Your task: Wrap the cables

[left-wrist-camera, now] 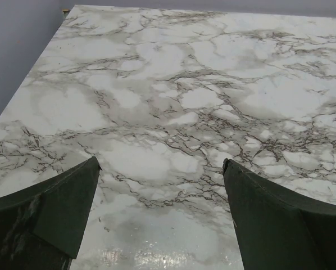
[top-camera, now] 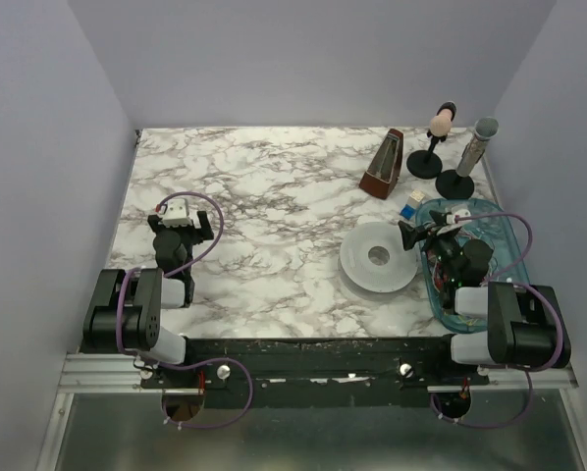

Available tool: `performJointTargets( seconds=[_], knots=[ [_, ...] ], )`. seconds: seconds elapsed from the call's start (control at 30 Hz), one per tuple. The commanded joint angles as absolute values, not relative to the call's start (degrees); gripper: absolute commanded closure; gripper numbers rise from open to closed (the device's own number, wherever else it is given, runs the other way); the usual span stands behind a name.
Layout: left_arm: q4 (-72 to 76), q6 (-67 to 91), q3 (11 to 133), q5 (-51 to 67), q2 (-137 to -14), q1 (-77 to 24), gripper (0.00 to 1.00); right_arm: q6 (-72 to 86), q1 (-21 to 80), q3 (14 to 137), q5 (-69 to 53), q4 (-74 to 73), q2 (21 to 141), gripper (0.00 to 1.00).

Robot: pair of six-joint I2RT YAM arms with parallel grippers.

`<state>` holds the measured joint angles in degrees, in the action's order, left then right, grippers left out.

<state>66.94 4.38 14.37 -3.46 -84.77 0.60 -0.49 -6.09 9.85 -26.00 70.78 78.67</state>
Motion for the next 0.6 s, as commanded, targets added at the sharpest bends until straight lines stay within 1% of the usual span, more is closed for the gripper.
performJointTargets(
  seconds=[0.0, 0.07, 0.13, 0.17, 0.23, 0.33, 0.4, 0.47, 0.57],
  knots=[
    [67.59, 4.13, 15.29, -3.96, -84.37, 0.18, 0.01, -0.18, -6.33, 8.70, -23.92, 74.09, 76.39, 0.00],
    [67.67, 4.04, 15.29, -3.96, -84.46, 0.18, 0.01, 1.48, -6.24, 6.87, -23.38, 75.76, 74.28, 0.00],
    [67.68, 4.04, 15.29, -3.96, -84.46, 0.18, 0.01, 1.93, -6.33, 4.84, -21.54, 74.98, 69.02, 0.00],
    [67.59, 4.13, 15.29, -3.96, -84.38, 0.18, 0.01, 1.93, -6.33, 4.49, -21.01, 71.75, 64.64, 0.00],
    [67.94, 3.61, 15.03, -2.21, -84.29, 0.18, 0.01, 4.64, -6.24, 5.88, -18.65, 62.54, 55.50, 0.00],
    [71.11, 0.98, 12.14, 8.85, -81.75, 1.05, 0.01, 6.94, -6.33, 11.58, -16.00, 42.35, 43.54, 0.00],
    [74.16, 1.75, 10.64, 7.83, -81.21, 0.97, 0.01, 6.60, -6.33, 15.71, -16.87, 31.86, 39.04, 0.00],
    [69.38, 1.76, 11.42, 8.52, -77.80, 1.05, 0.01, 5.72, -6.24, 18.88, -18.36, 23.24, 35.18, 0.00],
    [54.18, 1.49, 17.38, 10.63, -70.34, 1.05, 0.01, 5.10, -6.33, 23.01, -17.85, 12.16, 31.47, 0.00]
  ],
)
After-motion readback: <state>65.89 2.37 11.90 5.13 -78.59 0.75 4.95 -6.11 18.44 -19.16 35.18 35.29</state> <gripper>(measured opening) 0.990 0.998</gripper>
